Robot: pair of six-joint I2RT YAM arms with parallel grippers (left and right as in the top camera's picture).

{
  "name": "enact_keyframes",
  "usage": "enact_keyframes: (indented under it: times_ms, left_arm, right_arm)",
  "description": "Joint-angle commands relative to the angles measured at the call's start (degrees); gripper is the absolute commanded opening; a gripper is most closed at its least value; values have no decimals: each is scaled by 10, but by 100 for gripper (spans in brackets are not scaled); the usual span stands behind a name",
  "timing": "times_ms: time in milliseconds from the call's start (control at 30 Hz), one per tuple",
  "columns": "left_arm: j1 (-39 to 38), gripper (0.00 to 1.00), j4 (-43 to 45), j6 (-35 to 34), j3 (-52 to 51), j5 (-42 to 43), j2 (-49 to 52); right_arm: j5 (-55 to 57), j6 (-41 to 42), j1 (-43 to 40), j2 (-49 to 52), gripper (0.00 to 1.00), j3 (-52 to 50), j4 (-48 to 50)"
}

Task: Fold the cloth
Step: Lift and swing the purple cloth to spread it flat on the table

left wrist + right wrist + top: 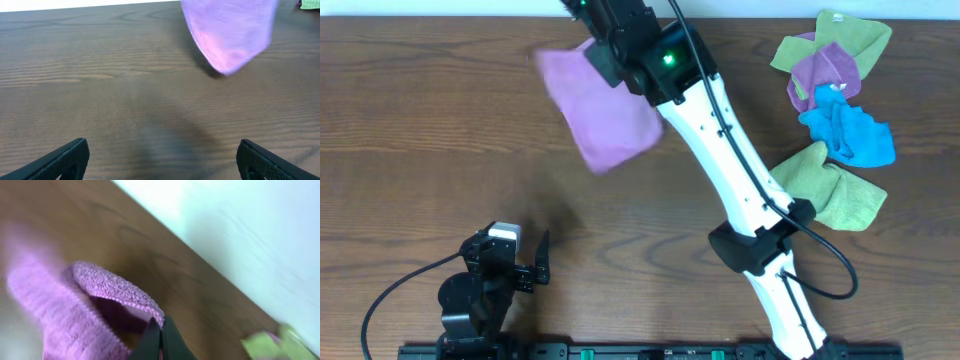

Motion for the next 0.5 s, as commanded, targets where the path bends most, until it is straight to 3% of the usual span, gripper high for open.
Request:
enact_keyframes:
  times_ms: [0, 100, 300, 333, 400, 467]
  left_arm:
    - [3, 95, 0, -7, -11, -4, -4]
    - [3, 96, 0, -7, -11, -4, -4]
    - [3, 96, 0, -7, -11, -4, -4]
    - [3, 95, 0, -7, -11, -4, -4]
    - [3, 95, 0, -7, -11, -4, -4]
    - [3, 95, 0, -7, -11, -4, -4]
  right_arm:
    - [133, 10, -13, -5, 1, 8, 11]
    - [103, 9, -11, -5, 1, 8, 34]
    - [-233, -13, 6, -5, 4, -10, 59]
    - [-295, -23, 10, -5, 19, -19, 58]
    - [-396, -53, 20, -5, 95, -38, 44]
    - [-421, -104, 29, -5, 99, -65, 27]
